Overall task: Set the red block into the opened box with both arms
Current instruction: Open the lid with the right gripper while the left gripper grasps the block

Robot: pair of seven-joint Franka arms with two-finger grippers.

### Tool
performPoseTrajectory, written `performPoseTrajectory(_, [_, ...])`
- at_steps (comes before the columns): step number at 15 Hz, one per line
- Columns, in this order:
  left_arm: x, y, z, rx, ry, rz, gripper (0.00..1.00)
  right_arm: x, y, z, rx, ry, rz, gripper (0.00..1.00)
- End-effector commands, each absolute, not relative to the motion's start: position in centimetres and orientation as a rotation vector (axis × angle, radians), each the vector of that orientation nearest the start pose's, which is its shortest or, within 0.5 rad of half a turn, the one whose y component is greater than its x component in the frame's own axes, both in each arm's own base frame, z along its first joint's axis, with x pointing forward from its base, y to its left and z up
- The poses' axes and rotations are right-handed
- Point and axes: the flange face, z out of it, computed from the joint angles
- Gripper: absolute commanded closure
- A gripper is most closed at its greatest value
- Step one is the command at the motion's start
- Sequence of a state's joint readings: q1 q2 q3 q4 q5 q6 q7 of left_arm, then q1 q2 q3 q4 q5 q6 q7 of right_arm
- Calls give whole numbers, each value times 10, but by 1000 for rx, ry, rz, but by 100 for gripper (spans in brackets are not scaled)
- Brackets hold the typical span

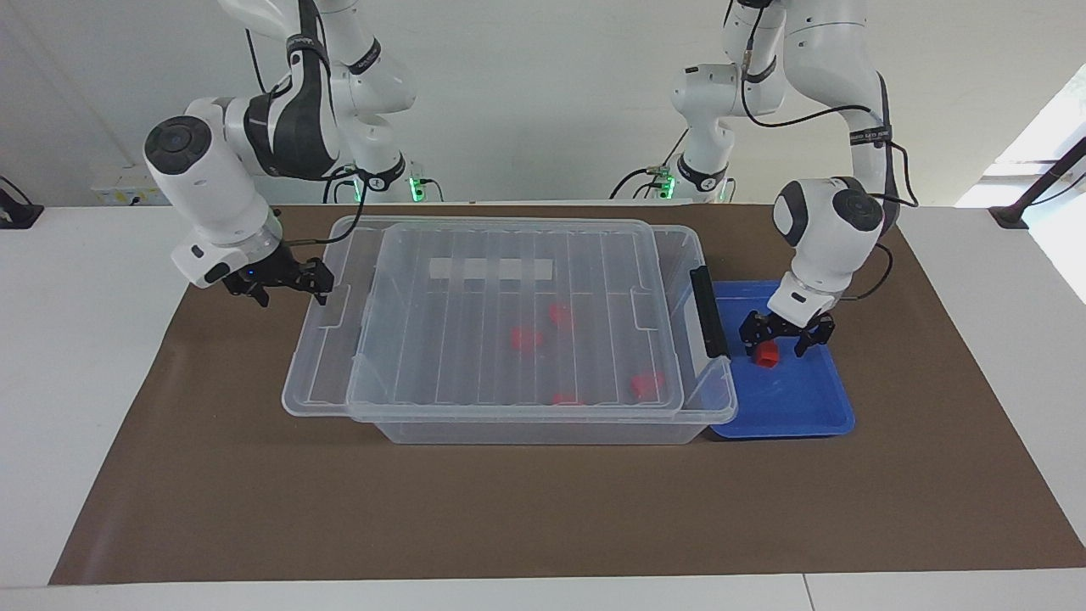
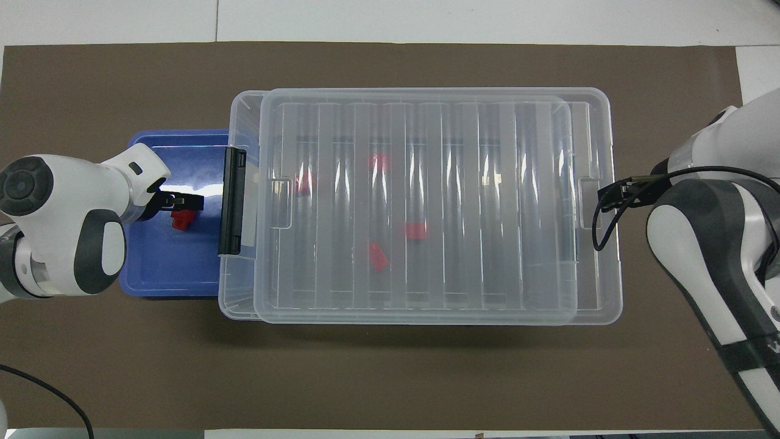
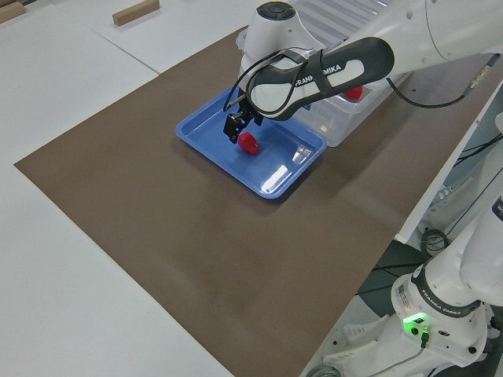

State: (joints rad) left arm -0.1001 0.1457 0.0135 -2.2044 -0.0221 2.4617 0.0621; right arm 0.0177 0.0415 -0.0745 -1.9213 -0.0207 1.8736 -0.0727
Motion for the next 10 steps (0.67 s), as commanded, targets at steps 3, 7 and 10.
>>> performPoseTrajectory(3, [545, -48, 313, -3127, 242, -181, 11, 552, -55, 461, -3160, -107, 112, 0])
performPoseTrajectory(7, [538, -47, 307, -3131, 223, -157, 100, 551, -84, 462, -3159, -132, 90, 0])
performPoseTrajectory(10, [540, -47, 309, -3132, 208, -164, 100, 549, -99, 462, -3158, -144, 91, 0])
